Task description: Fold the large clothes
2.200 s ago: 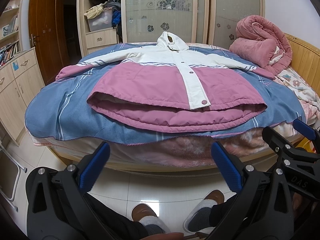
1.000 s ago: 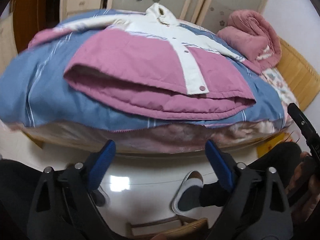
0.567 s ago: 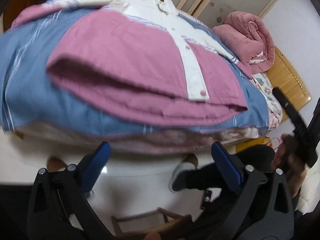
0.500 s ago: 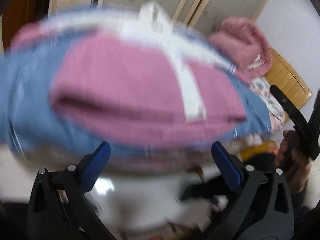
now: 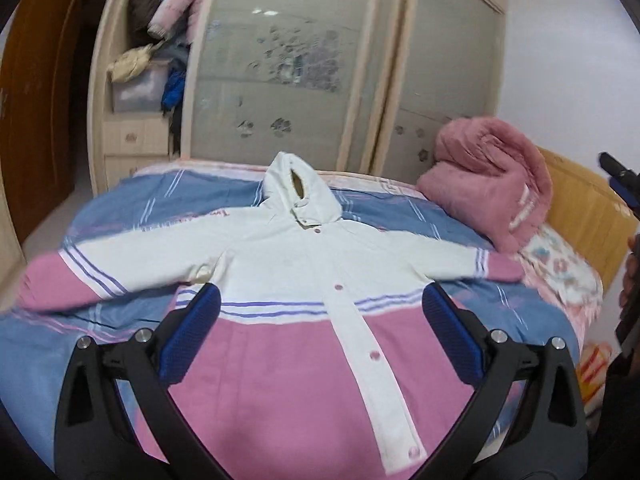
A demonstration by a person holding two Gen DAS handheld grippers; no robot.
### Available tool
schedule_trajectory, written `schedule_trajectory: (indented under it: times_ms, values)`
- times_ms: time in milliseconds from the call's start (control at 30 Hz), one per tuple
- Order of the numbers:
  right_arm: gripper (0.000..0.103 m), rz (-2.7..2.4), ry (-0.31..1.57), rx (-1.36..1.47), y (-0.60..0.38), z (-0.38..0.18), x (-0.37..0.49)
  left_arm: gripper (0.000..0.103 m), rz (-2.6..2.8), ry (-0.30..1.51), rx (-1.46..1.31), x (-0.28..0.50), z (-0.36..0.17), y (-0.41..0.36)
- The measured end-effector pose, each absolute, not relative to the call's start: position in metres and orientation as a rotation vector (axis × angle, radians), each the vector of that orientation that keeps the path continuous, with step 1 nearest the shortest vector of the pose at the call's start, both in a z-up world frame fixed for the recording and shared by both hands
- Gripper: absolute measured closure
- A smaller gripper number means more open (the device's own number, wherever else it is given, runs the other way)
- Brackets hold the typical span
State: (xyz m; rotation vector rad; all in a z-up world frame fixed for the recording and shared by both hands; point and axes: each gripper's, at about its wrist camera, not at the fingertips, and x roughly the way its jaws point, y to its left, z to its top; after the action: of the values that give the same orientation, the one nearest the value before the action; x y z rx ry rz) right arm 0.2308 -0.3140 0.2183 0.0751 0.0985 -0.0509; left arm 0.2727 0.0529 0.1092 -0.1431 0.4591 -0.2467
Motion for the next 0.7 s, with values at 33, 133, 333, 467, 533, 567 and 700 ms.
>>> schedule_trajectory:
  times_ms: [33, 133, 333, 467, 533, 567, 700]
  values:
    - [0.001, -0.074, 0.109, 0.091, -0.326, 0.215, 0.242, 0.002, -0.219, 0.464, -0.174, 0.281, 0.098, 0.057]
    - [0.001, -0.129, 0.182, 0.217, -0.381, 0.181, 0.278, 0.002, -0.158, 0.477, -0.218, 0.293, 0.056, 0.071]
    - [0.001, -0.116, 0.320, 0.669, -0.503, 0.076, 0.328, 0.002, -0.053, 0.520, -0.156, 0.315, 0.026, 0.079]
    - [0.001, -0.167, 0.318, 0.863, -0.565, 0.028, 0.335, 0.002, -0.046, 0.501, -0.068, 0.318, 0.028, 0.070]
    - [0.001, -0.197, 0.301, 0.904, -0.587, 0.012, 0.336, 0.002, -0.047, 0.497, -0.025, 0.319, 0.027, 0.064]
    - [0.001, -0.212, 0.307, 0.934, -0.599, 0.003, 0.339, 0.002, -0.048, 0.496, -0.011, 0.319, 0.027, 0.062]
    - [0.008, -0.188, 0.349, 1.039, -0.625, -0.029, 0.365, 0.002, -0.080, 0.525, -0.030, 0.327, 0.023, 0.056]
